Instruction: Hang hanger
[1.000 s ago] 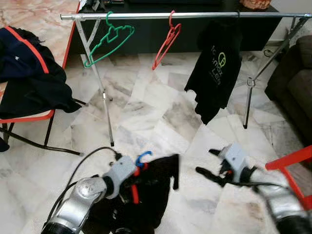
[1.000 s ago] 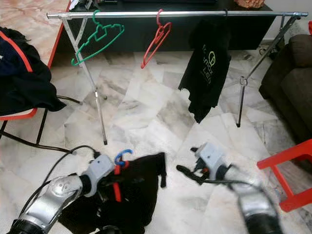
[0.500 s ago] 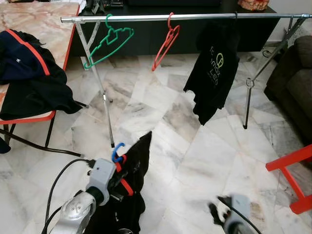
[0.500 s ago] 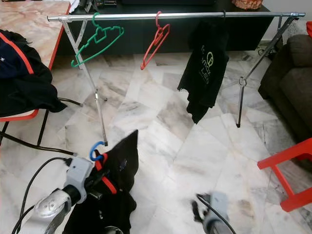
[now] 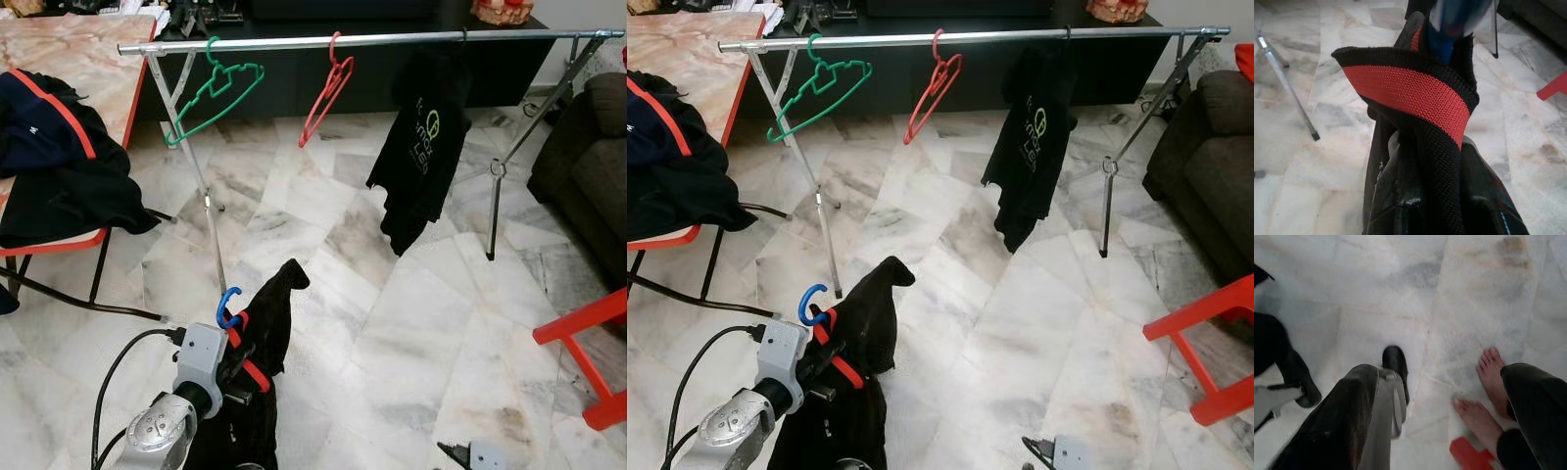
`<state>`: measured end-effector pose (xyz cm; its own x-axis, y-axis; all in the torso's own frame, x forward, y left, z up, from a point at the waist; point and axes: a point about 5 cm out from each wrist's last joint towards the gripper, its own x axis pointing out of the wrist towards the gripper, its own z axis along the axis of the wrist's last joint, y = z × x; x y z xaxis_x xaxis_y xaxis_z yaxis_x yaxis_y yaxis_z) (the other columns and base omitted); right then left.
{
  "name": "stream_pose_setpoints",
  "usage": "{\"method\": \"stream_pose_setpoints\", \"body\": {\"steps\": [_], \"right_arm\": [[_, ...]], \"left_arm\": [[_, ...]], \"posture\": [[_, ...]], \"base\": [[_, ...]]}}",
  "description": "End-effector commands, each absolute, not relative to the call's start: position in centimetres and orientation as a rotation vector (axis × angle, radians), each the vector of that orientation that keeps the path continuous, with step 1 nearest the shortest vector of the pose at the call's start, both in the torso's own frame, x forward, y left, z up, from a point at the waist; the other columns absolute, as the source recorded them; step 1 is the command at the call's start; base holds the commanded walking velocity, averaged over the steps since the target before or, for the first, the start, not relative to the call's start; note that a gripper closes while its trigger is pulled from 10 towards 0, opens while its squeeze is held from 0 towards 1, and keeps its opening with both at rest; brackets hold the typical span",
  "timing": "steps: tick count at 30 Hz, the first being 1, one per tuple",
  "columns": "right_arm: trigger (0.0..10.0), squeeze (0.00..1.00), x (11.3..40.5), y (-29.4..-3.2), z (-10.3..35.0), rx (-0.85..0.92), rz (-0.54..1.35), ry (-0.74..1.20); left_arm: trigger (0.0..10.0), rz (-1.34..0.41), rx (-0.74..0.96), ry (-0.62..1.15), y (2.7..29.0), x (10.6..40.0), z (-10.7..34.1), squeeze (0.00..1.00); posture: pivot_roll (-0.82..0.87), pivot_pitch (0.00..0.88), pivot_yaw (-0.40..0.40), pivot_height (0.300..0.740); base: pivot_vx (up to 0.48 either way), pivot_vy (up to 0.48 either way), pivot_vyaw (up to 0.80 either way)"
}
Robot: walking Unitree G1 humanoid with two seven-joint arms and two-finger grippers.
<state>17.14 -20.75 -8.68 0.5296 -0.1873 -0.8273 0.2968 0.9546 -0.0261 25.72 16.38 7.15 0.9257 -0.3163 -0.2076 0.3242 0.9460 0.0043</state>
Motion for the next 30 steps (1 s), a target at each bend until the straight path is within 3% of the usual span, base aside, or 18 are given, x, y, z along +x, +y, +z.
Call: {"method": "stream_pose_setpoints", "body": {"steps": [1,30], "right_arm": [[10.0,0.00,16.00,-21.23,-9.10,0.119,-0.314,1.007],[10.0,0.00,15.79,-20.33,-9.35,0.082,-0.239,1.027]], "left_arm": [[10.0,-0.344,0.045,0.191,16.14,25.45,7.57,0.00],[10.0,-0.350,0.058,0.215,16.21,25.05,7.27,0.00]], "posture": [[-0.01,0.198,-0.030,0.740],[0.01,0.184,-0.017,0.740]], "base": [[0.356,0.000,0.00],[0.460,0.000,0.00]]}}
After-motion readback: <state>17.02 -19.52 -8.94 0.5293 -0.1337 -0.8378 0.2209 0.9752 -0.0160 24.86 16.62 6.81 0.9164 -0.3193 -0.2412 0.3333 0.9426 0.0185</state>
